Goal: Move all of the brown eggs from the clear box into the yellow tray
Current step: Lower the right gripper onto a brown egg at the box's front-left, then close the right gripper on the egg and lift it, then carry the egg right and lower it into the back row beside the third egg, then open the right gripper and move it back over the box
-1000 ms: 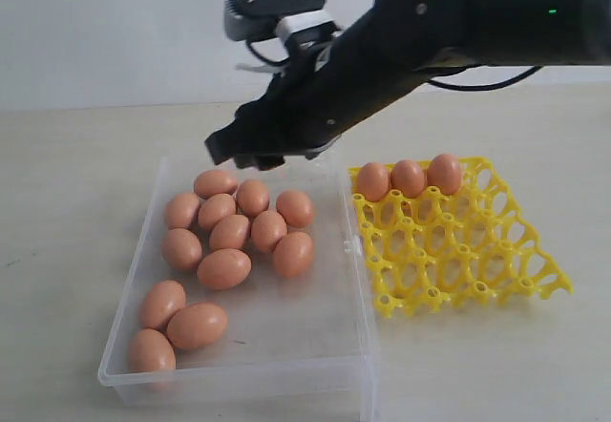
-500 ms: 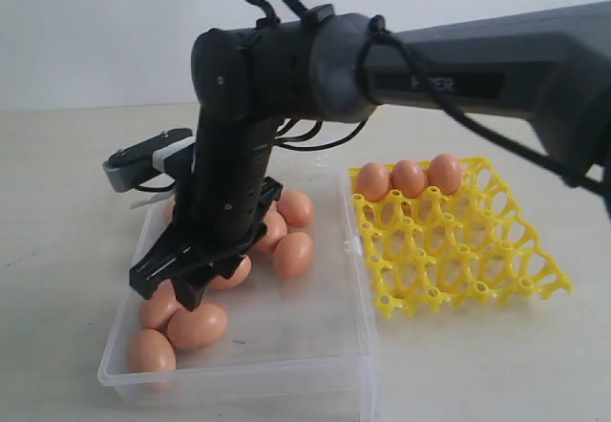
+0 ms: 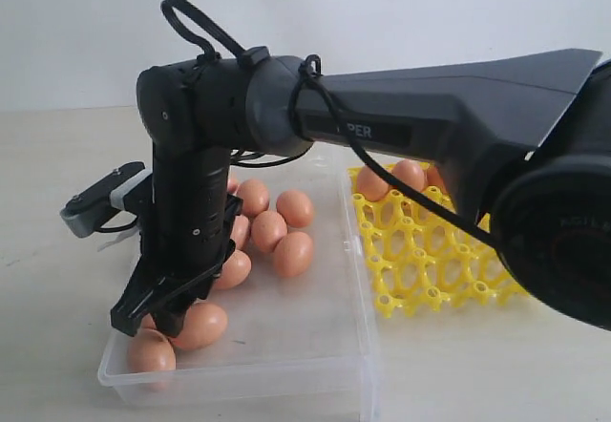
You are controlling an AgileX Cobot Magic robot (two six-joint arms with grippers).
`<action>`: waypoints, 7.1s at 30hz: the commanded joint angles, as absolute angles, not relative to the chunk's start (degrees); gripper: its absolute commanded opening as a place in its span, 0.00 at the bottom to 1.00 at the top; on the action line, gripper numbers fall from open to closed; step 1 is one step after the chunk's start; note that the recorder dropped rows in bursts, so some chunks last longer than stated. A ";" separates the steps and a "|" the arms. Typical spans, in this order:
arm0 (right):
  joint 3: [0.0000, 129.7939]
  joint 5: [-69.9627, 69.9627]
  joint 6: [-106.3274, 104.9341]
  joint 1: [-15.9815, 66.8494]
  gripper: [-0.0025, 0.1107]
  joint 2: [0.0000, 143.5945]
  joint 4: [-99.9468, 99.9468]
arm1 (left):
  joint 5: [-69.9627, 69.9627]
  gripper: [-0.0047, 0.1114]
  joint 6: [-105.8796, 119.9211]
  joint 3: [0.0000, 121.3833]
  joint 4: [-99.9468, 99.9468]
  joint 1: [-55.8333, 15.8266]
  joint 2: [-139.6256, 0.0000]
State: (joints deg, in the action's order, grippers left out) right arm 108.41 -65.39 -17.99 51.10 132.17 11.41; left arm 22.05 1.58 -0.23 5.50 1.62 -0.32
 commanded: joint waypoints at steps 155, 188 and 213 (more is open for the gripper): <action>53.69 19.60 21.03 4.86 0.02 110.01 -12.69 | 21.69 0.04 1.32 0.00 5.44 1.75 0.00; 53.69 21.04 20.52 4.86 0.22 113.96 -14.58 | 21.69 0.04 1.32 0.00 5.44 1.75 0.00; 53.69 10.91 23.52 6.15 0.48 101.31 -14.14 | 21.69 0.04 1.32 0.00 5.44 1.75 0.00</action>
